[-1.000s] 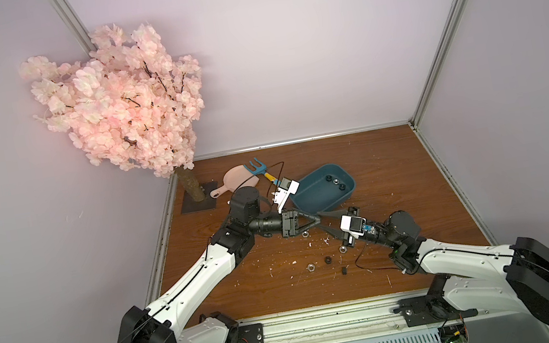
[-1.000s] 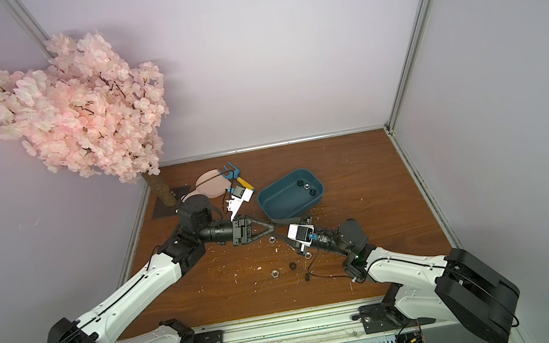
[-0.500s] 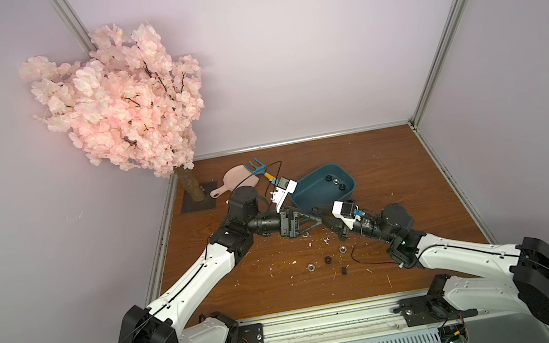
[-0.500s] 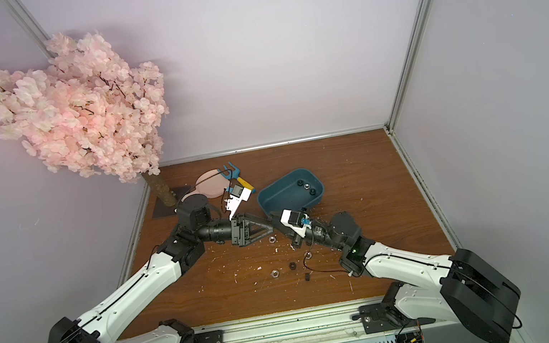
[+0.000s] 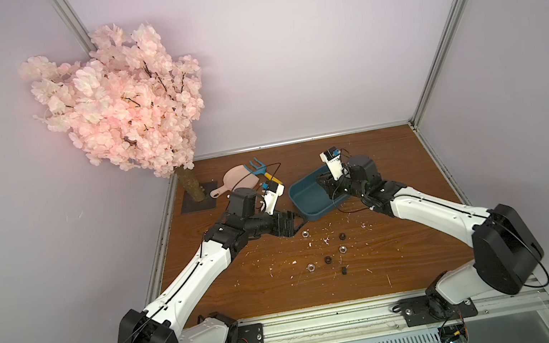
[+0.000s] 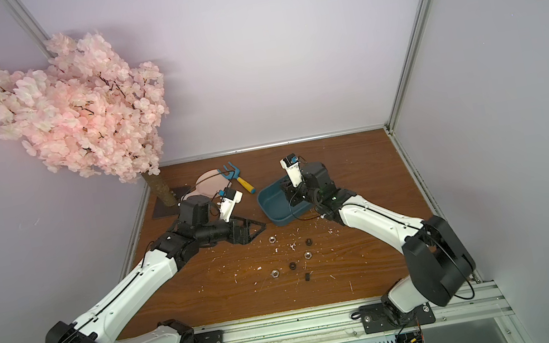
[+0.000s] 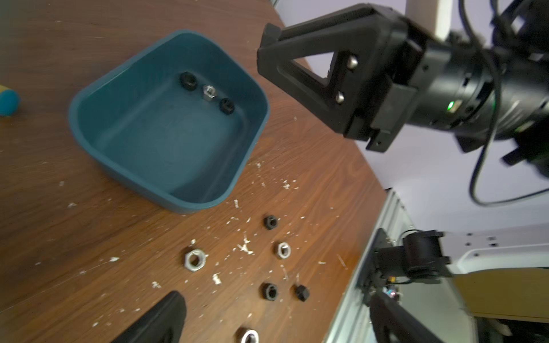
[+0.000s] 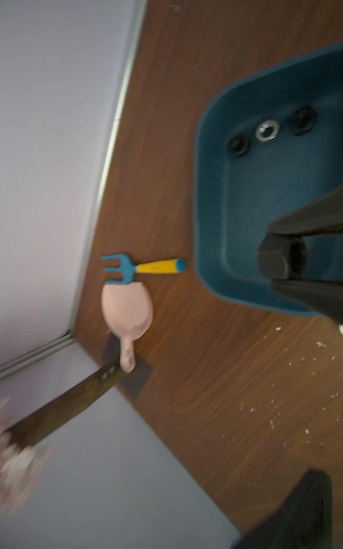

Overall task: Put the nuts on the desktop into the storage box
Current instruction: Place the nut in the storage box.

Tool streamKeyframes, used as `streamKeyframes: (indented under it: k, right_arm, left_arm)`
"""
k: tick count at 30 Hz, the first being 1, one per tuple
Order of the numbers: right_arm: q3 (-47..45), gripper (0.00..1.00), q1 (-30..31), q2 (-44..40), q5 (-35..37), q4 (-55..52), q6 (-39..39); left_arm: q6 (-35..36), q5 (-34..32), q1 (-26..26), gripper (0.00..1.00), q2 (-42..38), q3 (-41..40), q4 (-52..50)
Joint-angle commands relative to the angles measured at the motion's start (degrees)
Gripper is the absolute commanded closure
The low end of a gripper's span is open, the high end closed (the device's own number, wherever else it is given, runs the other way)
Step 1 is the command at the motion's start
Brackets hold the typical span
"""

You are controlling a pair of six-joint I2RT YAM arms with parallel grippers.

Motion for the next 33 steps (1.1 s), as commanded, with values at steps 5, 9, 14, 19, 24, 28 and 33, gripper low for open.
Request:
streamKeyframes:
  k: [5, 9, 14, 19, 24, 28, 33]
  right_arm:
    - [12.2, 0.93, -0.5, 10.2, 11.4, -21.0, 2.1]
    - [19.6, 0.93, -1.2, 17.5, 12.9, -25.9, 1.3]
    - [30.2, 0.91, -1.6, 27.2, 14.2, -30.9, 0.6]
    - [37.0, 0.90, -1.8, 33.6, 15.0, -32.4, 0.8]
    - [43.4, 0.88, -2.2, 39.4, 16.6, -35.3, 0.7]
    - [46.9, 0.84, -2.4, 42.4, 17.0, -37.4, 1.0]
    - [47.6, 0.81, -2.5, 43.4, 18.0, -38.4, 1.5]
  left_arm:
    - [7.5, -15.0, -2.6, 0.00, 5.5, 1.4, -9.7]
    - [8.4, -16.3, -2.6, 0.00, 7.5, 0.9, -10.2]
    - [8.2, -18.2, -2.6, 0.00, 8.8, 0.4, -10.7]
    - [8.2, -18.1, -2.6, 0.00, 10.2, 0.4, -11.0]
    - [8.5, -18.0, -2.6, 0.00, 10.9, 0.3, -11.0]
    - [8.6, -17.6, -2.6, 0.00, 11.5, 0.4, -11.0]
    - [8.7, -17.4, -2.6, 0.01, 12.0, 0.6, -11.1]
